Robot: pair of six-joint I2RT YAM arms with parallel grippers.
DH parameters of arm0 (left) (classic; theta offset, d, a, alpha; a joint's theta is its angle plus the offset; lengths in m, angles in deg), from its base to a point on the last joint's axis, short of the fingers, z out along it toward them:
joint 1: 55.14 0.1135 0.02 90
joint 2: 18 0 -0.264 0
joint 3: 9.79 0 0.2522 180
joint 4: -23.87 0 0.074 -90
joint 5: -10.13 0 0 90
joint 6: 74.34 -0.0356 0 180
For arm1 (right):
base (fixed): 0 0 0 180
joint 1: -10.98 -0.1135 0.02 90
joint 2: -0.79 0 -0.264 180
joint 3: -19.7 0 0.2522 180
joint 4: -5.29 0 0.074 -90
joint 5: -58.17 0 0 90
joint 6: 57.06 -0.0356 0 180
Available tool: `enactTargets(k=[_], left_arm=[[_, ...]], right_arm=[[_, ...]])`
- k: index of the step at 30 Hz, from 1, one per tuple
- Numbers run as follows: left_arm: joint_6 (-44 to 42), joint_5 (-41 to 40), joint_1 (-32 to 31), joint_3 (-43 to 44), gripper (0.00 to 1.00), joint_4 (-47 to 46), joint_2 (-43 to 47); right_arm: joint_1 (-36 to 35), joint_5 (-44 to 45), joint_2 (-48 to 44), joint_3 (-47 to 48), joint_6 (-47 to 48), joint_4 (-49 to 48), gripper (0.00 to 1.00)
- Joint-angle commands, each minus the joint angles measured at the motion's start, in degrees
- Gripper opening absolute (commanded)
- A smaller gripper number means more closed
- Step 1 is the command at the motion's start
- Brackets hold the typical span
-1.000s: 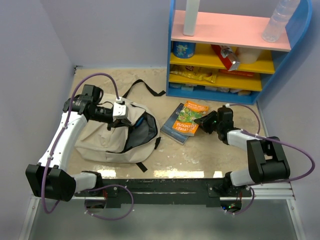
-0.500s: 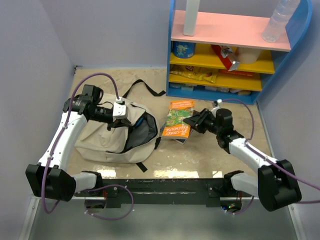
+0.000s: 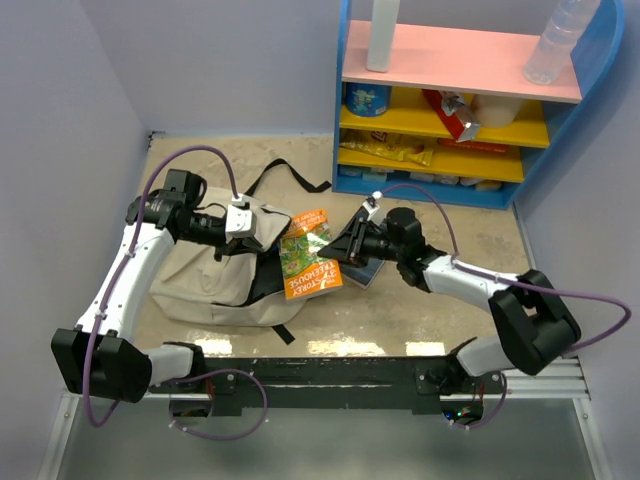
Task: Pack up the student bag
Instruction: Place the book in the student bag.
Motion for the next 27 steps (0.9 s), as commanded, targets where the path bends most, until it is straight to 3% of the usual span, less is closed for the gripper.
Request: enactTargets(k=[1, 8, 18, 25, 27], left_arm=[[-1.37, 5.69, 0.17, 2.95, 0.0, 0.01, 1.17], [-0.05, 6.13, 0.17, 4.0, 0.0, -0.7, 1.96], [-1.02, 5.6, 0.08, 3.74, 0.0, 0.89, 2.05], [-1.63, 5.6, 0.17, 2.95, 0.0, 1.24, 1.96], [-1.72, 5.69, 0.17, 2.95, 0.0, 1.32, 1.96]], right_arm=[[-2.44, -3.86, 4.99, 5.71, -2.37, -3.56, 0.0], [-6.65, -5.44, 14.84, 10.28, -5.08, -6.44, 0.0], [-6.92, -16.51, 26.79, 26.53, -6.94, -13.75, 0.0], [-7.01, -17.49, 33.29, 31.11, -13.86, -23.05, 0.0], [-7.1, -17.31, 37.58, 33.66, -17.64, -30.39, 0.0]])
